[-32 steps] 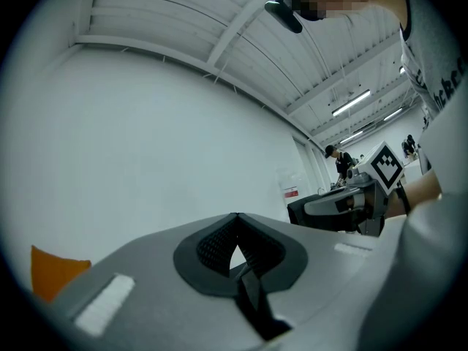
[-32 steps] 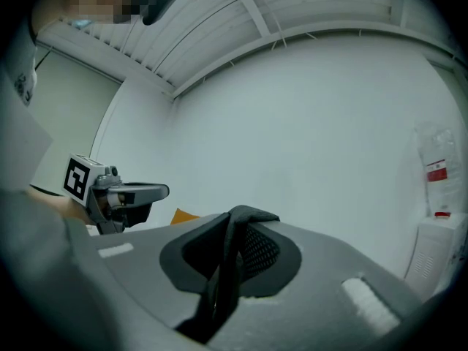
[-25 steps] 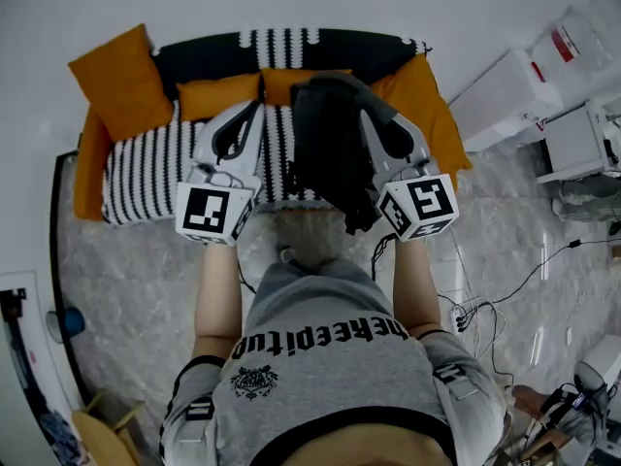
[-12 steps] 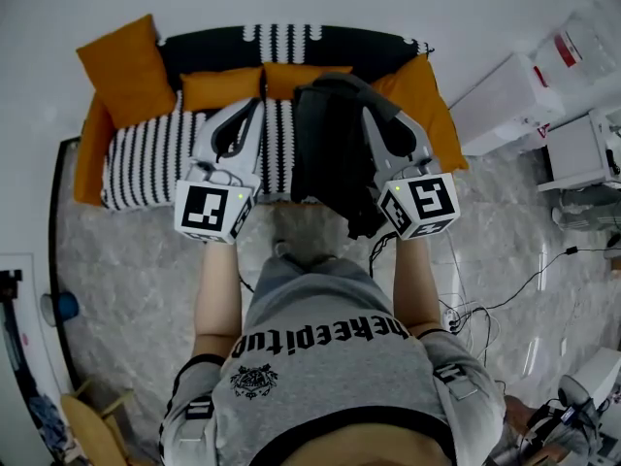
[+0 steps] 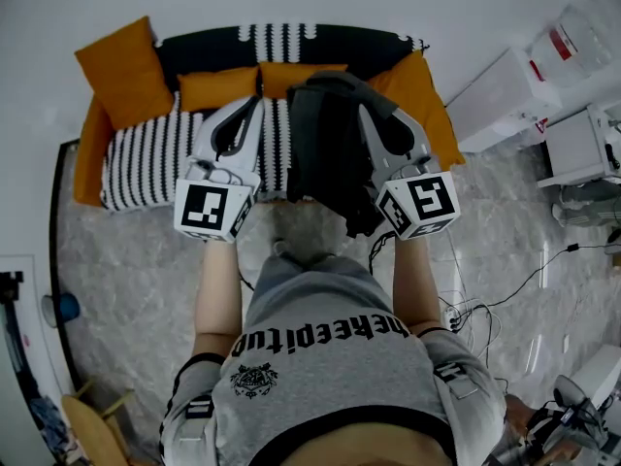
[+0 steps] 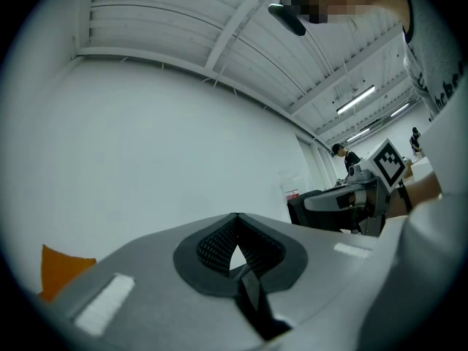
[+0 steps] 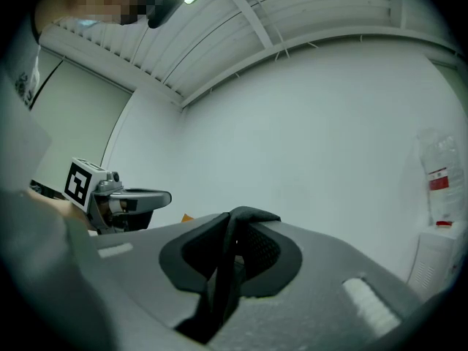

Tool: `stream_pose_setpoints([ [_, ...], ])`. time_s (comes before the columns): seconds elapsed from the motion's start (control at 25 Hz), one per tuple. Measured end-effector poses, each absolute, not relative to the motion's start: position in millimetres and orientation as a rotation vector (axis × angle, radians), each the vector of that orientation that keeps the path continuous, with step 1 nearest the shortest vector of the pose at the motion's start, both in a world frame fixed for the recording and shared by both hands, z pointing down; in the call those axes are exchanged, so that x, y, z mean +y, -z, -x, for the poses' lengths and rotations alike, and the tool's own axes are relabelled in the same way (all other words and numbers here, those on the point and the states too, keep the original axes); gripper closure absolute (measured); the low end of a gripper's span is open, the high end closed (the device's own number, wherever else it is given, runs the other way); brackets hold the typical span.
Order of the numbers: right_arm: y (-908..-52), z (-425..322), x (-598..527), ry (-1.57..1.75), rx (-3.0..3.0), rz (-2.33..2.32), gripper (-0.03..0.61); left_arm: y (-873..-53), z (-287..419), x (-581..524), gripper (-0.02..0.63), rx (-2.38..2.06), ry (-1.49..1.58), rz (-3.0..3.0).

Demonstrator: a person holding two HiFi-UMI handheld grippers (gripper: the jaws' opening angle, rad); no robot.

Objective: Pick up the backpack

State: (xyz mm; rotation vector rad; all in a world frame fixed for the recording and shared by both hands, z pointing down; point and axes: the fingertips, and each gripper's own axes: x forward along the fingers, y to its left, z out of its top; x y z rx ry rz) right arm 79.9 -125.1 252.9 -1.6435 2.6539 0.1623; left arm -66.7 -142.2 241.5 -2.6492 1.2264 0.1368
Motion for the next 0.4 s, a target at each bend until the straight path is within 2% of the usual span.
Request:
stream_pose_setpoints([
  [0.4, -244.5, -80.4, -115.2, -0.192, 2.625, 1.642, 0.54, -239.7, 68.9, -132.6, 0.597, 1.217, -0.146, 2.64],
])
